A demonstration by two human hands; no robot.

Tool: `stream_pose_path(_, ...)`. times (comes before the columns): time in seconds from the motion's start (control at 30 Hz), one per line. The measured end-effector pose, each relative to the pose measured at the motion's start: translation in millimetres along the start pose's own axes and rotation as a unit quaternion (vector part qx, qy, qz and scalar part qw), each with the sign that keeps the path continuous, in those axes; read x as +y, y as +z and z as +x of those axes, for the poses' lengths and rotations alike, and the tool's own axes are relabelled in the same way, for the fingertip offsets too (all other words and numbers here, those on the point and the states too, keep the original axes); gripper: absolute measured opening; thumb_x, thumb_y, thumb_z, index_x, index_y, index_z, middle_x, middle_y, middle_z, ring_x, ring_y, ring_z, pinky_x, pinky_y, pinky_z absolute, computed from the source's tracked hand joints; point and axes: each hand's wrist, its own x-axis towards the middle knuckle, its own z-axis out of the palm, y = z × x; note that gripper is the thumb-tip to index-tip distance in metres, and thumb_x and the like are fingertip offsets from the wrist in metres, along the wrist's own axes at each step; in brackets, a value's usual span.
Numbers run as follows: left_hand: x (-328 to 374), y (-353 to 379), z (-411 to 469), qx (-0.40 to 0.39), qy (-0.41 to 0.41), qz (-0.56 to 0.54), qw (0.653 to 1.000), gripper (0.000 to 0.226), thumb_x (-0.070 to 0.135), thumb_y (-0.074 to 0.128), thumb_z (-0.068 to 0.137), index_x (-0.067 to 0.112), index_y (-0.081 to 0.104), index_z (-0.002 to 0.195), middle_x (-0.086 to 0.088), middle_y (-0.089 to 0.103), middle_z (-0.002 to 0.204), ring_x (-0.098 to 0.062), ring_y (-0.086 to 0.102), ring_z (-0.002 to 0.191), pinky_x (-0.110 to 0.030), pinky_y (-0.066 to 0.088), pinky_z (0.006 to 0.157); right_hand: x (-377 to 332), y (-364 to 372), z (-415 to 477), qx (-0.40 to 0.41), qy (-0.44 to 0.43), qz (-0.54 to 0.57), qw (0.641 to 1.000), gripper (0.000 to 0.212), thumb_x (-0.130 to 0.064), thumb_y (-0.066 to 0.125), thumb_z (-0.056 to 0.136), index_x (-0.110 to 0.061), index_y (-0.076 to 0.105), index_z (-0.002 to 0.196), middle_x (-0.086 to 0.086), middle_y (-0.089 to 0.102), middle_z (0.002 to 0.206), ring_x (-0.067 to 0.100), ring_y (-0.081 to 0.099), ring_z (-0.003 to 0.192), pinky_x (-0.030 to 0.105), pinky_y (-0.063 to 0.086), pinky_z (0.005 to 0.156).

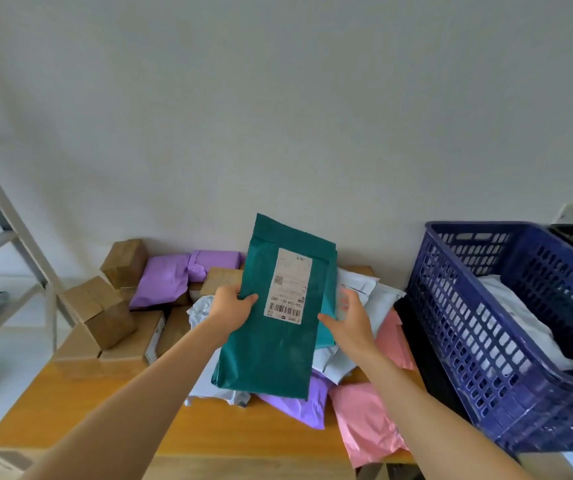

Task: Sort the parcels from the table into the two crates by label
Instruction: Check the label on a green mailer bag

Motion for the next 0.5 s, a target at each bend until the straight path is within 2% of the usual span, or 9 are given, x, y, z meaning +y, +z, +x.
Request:
stream_pose_path(0.07,-1,-13,3,-0.013,0.047,0.095,0.994,0.022,0.015,0.056,0.095,0.007,0.066,0.113,-0.01,0.069,0.105,-0.022,0.06,0.085,-0.027,0.046,0.074,-10,9,-3,0.031,-0.127,-0.119,0.984,0.07,-0.014,0.073,0.083,-0.01,0.036,0.141,0.007,0.04,0.142,0.021,0.038,0.133,0.024,0.031,0.106)
stream_pose_path(0.13,-3,-25,1,-0.033,0.091,0.211,0.973,0.021,0.02,0.055,0.094,0.011,0.064,0.112,-0.01,0.069,0.103,-0.026,0.061,0.087,-0.029,0.046,0.073,-28,18,-9,0.039,-0.252,-0.223,0.941,0.072,-0.015,0.075,0.08,-0.01,0.038,0.142,0.01,0.037,0.145,0.025,0.036,0.134,0.036,0.036,0.109)
stream_pose_path(0.2,-7,-32,-3,-0.045,0.139,0.333,0.932,0.024,0.025,0.052,0.095,0.014,0.061,0.115,-0.01,0.067,0.108,-0.031,0.062,0.095,-0.033,0.046,0.076,-48,31,-18,0.038,-0.351,-0.306,0.884,0.074,-0.018,0.078,0.073,-0.013,0.043,0.138,0.012,0.041,0.144,0.028,0.04,0.131,0.042,0.041,0.103)
stream_pose_path(0.27,-10,-38,-11,-0.044,0.175,0.443,0.878,0.022,0.025,0.048,0.097,0.017,0.058,0.115,-0.009,0.065,0.113,-0.032,0.06,0.103,-0.036,0.045,0.079,-61,47,-26,0.024,-0.408,-0.366,0.836,0.068,-0.024,0.083,0.065,-0.014,0.054,0.126,0.011,0.052,0.133,0.026,0.048,0.122,0.041,0.044,0.099)
stream_pose_path(0.33,-14,-45,-18,-0.045,0.212,0.518,0.827,0.022,0.018,0.047,0.097,0.019,0.057,0.117,-0.007,0.063,0.117,-0.03,0.06,0.107,-0.038,0.046,0.08,-69,65,-31,-0.012,-0.422,-0.395,0.816,0.049,-0.024,0.083,0.065,-0.013,0.066,0.109,0.008,0.062,0.118,0.027,0.06,0.108,0.044,0.042,0.103)
stream_pose_path(0.4,-17,-55,-24,-0.041,0.247,0.567,0.785,0.028,0.009,0.047,0.095,0.02,0.057,0.119,-0.006,0.061,0.12,-0.027,0.059,0.11,-0.036,0.046,0.082,-80,80,-42,-0.071,-0.383,-0.392,0.834,0.029,-0.02,0.071,0.081,-0.012,0.068,0.109,0.008,0.066,0.112,0.029,0.062,0.104,0.042,0.042,0.104)
stream_pose_path(0.43,-18,-60,-27,-0.039,0.263,0.577,0.773,0.03,0.006,0.048,0.094,0.02,0.058,0.12,-0.006,0.061,0.12,-0.026,0.059,0.111,-0.034,0.046,0.084,-85,87,-48,-0.103,-0.343,-0.384,0.851,0.025,-0.02,0.063,0.089,-0.013,0.067,0.113,0.008,0.066,0.113,0.031,0.061,0.104,0.04,0.045,0.096)
stream_pose_path(0.5,-24,-70,-32,-0.034,0.294,0.589,0.752,0.032,0.004,0.048,0.094,0.019,0.058,0.12,-0.005,0.061,0.12,-0.023,0.056,0.114,-0.033,0.044,0.089,-93,98,-62,-0.115,-0.291,-0.38,0.87,0.024,-0.021,0.053,0.095,-0.017,0.064,0.116,0.007,0.067,0.112,0.031,0.061,0.101,0.038,0.048,0.08)
